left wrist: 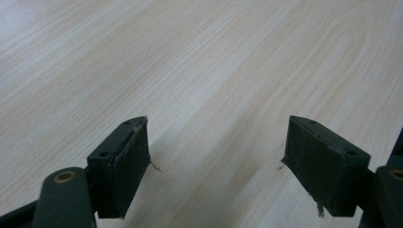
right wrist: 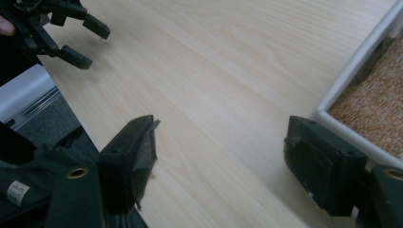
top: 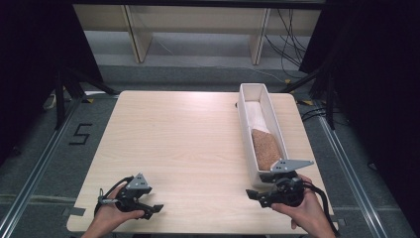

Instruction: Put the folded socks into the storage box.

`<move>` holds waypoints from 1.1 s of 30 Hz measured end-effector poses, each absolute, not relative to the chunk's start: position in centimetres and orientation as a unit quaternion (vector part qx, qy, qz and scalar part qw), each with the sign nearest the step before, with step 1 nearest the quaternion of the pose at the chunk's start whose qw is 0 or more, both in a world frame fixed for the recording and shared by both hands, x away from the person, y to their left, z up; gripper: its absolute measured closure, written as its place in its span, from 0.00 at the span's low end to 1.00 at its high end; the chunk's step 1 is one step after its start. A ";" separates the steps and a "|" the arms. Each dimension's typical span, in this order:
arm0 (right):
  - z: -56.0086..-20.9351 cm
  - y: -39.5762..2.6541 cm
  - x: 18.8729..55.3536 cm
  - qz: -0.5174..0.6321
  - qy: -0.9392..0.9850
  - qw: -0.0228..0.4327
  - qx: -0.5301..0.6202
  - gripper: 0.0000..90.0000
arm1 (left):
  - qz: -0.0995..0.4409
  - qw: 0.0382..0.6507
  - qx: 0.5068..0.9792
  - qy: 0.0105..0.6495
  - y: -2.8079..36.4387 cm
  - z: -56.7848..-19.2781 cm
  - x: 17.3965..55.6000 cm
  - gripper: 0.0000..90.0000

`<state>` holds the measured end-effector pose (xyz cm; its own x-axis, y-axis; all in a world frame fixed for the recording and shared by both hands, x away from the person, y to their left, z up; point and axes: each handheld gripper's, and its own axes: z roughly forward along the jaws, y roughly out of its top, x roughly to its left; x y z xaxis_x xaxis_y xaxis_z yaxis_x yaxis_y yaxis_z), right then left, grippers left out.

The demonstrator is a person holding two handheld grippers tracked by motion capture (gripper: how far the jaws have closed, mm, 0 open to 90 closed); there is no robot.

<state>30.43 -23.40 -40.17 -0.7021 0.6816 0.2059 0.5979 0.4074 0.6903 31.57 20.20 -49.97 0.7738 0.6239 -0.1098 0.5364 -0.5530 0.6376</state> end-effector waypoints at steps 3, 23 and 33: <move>-40.4 -23.4 30.1 0.389 0.840 0.061 0.373 0.30 | 0.069 0.334 0.880 0.329 20.3 -50.0 31.6 0.25; -44.4 -23.9 27.6 0.383 0.841 0.075 0.375 0.24 | 0.061 0.338 0.883 0.320 19.8 -50.0 30.9 0.25; -46.1 -25.7 26.7 0.399 0.827 0.091 0.384 0.25 | 0.065 0.335 0.883 0.322 19.7 -50.3 30.8 0.25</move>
<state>26.71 -25.66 -46.11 -0.6880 0.7085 0.1569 0.5635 0.3855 0.7306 30.76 19.72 -50.27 0.7844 0.6120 -0.1004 0.5249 -0.5689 0.6332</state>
